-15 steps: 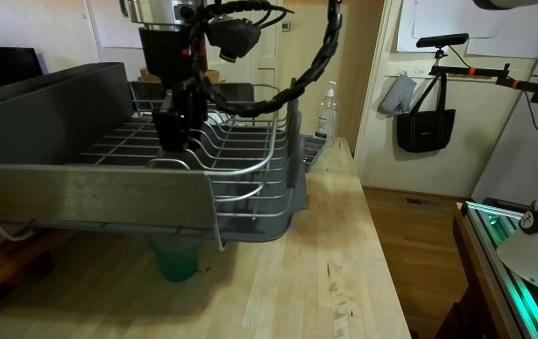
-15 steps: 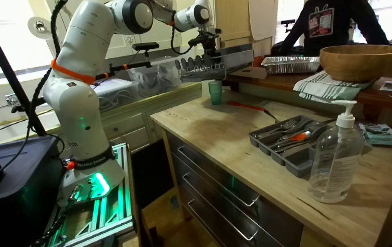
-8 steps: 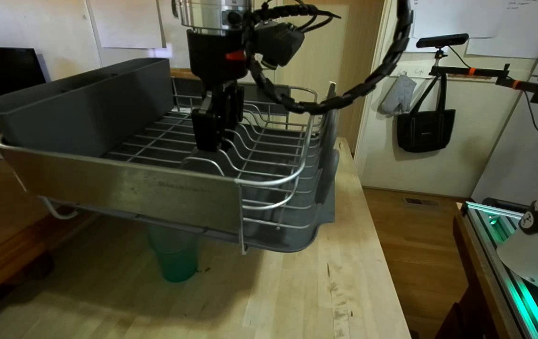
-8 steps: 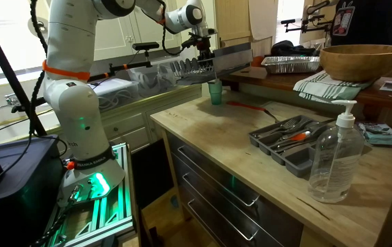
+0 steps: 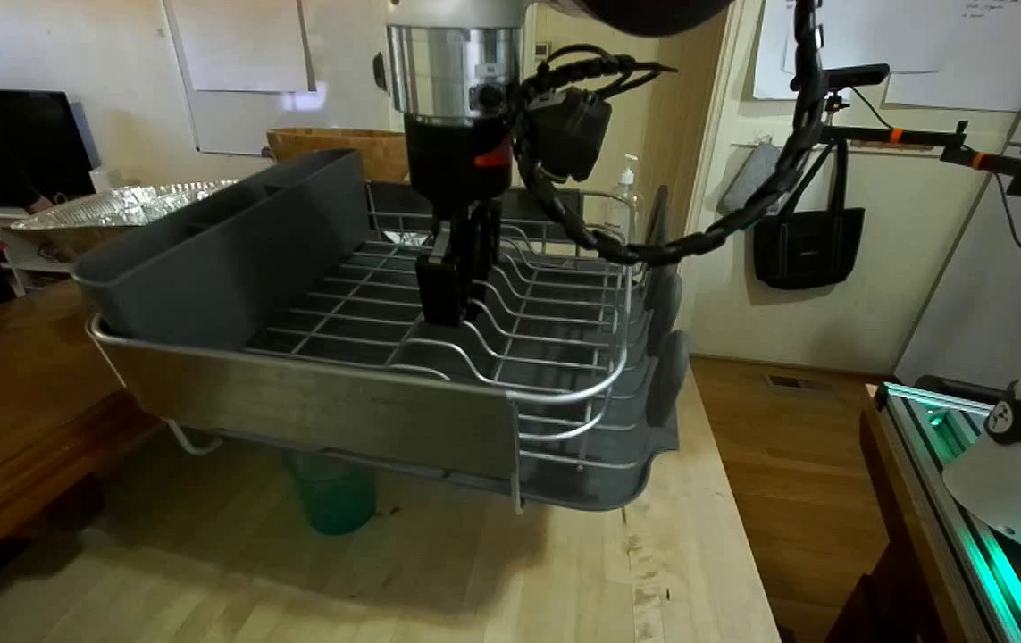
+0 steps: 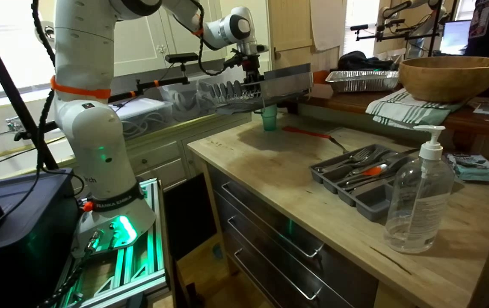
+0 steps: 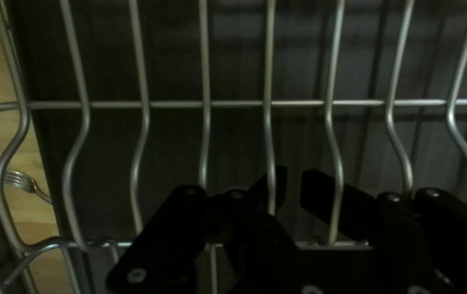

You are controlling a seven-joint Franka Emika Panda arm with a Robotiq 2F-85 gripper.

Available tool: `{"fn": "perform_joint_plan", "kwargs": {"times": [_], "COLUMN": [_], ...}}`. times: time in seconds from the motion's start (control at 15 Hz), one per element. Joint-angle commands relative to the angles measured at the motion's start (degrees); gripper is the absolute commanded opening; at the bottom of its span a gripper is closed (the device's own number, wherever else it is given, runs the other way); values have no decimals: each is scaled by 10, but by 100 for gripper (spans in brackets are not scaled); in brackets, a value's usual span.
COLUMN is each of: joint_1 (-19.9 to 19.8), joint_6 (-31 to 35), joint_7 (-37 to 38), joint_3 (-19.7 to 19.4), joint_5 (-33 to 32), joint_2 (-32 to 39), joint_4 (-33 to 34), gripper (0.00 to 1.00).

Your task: Move the rack to the top countertop, then put it back on the bottom countertop

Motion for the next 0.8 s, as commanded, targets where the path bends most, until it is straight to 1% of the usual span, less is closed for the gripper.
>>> {"fn": "perform_joint_plan", "kwargs": {"times": [0.0, 0.13, 0.27, 0.73], "joint_1": [-13, -20, -30, -80], "joint_6": [-11, 17, 24, 74], "joint_7": [20, 46, 70, 134], "joint_3": [0, -2, 0, 12], "joint_5": [-19, -26, -27, -22], "joint_2": [-77, -116, -155, -277], "joint_4": [-63, -117, -160, -307], "gripper": [5, 5, 5, 5]}}
